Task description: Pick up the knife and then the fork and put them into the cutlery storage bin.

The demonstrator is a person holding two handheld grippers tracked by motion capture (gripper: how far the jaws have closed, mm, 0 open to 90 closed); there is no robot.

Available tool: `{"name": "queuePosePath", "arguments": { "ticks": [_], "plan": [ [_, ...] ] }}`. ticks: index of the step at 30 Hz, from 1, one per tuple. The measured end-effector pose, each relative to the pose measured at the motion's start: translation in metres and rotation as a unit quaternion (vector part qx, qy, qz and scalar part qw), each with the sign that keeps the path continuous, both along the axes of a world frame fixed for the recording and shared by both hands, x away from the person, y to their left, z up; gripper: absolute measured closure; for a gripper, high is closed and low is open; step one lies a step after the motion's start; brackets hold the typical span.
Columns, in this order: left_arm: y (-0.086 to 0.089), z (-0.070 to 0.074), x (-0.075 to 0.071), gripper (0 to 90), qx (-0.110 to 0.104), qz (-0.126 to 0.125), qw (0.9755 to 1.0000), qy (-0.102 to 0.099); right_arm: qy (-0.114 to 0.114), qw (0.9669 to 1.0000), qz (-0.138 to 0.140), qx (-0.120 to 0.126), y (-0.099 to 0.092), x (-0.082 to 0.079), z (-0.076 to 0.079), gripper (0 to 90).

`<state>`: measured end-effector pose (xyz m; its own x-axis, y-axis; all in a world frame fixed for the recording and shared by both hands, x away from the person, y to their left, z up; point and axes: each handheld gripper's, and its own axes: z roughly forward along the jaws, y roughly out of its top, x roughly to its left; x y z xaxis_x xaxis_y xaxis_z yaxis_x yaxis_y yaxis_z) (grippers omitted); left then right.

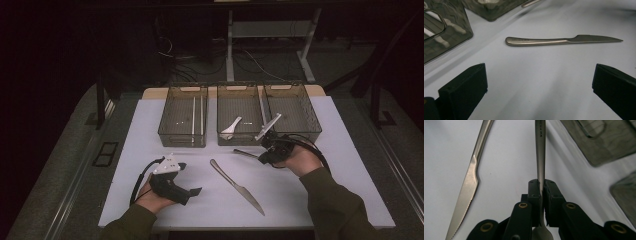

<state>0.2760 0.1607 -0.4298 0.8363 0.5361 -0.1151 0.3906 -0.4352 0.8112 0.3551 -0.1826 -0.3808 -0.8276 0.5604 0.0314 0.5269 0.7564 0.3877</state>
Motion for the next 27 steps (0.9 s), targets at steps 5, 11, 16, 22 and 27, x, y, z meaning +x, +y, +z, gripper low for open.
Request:
{"name": "queuePosePath", "arguments": {
  "ticks": [5,11,16,22,27],
  "plan": [
    [0.0,0.0,0.0,0.0,0.001,-0.001,1.0,0.001,-0.006,0.9997,-0.013,0.019,-0.016,-0.002,0.008,83.9],
    [0.0,-0.001,0.0,0.0,0.002,-0.001,1.0,0.001,-0.012,0.9988,-0.03,0.036,-0.032,-0.004,0.016,83.8],
    [0.0,-0.001,0.0,0.0,0.002,-0.001,1.0,0.002,-0.02,0.9977,-0.039,0.051,-0.043,-0.006,0.023,83.8],
    [0.0,-0.001,0.0,0.0,0.003,-0.001,1.0,0.002,-0.032,0.9963,-0.054,0.059,-0.057,-0.003,0.034,83.8],
    [0.0,-0.001,0.0,0.0,0.002,-0.001,1.0,0.002,-0.044,0.9947,-0.068,0.063,-0.067,0.002,0.044,83.8]
  ]
}}
